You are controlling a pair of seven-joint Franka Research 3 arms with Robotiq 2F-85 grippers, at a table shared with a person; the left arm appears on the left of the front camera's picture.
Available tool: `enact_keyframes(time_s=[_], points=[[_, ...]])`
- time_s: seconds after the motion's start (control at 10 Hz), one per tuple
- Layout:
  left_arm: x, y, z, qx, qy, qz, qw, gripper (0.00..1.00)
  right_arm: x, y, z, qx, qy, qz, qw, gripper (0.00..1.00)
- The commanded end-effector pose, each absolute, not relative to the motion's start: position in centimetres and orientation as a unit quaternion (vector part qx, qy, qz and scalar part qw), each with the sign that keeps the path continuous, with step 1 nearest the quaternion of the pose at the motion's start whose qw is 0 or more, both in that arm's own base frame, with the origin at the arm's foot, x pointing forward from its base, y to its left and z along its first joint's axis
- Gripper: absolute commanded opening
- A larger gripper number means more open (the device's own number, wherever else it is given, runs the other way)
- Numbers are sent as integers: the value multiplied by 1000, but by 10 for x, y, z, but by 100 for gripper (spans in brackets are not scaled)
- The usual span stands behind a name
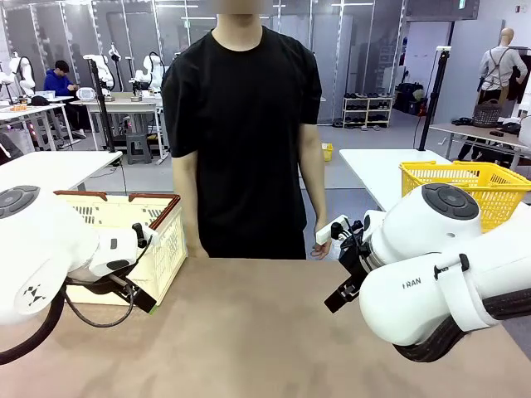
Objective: Place the drinks into the Shopping basket.
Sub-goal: Pick up one drink and place it into the Shopping basket.
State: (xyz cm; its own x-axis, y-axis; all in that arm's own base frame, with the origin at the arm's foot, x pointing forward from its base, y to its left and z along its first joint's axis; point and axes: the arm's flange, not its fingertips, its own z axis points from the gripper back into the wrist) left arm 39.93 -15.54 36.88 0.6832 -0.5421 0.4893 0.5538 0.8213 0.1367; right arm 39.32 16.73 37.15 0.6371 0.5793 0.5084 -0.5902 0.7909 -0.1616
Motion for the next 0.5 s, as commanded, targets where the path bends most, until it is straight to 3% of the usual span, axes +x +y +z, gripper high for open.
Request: enact_keyframes(time_s=[0.0,0.4], points=[[400,-155,369,-11,-263,-298,918,100,393,167,371,11,-277,321,905,100],[400,-155,369,-11,-263,-298,918,100,393,167,371,11,-277,321,905,100]])
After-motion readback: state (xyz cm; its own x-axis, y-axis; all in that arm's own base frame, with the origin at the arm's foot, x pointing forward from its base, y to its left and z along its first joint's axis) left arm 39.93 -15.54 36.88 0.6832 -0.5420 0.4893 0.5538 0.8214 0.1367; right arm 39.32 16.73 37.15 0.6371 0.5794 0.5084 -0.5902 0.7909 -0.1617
